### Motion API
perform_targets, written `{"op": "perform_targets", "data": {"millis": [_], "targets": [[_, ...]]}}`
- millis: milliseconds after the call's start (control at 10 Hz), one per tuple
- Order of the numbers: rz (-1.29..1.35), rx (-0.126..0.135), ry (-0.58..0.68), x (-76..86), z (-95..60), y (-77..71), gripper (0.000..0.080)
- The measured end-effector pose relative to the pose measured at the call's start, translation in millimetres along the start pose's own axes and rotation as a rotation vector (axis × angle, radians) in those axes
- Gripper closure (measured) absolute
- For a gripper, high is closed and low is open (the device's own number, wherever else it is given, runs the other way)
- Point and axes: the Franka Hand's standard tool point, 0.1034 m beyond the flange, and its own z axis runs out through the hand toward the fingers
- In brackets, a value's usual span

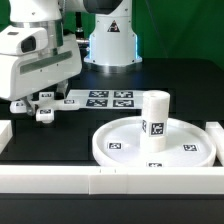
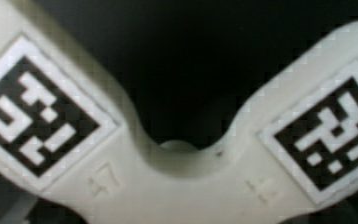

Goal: Assemble round table

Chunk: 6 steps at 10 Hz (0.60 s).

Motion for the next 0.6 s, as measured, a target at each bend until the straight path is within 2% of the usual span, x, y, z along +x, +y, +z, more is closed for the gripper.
{"op": "perform_targets", "data": {"millis": [100,200,600], "targets": [[0.0,-0.001,0.0,0.1,-0.3,0.2,0.0284],[0.0,0.0,0.0,0.1,-0.2,0.1,0.0353],[0.003,-0.002,0.003,5.4,-2.3,-0.1,0.0353]]}}
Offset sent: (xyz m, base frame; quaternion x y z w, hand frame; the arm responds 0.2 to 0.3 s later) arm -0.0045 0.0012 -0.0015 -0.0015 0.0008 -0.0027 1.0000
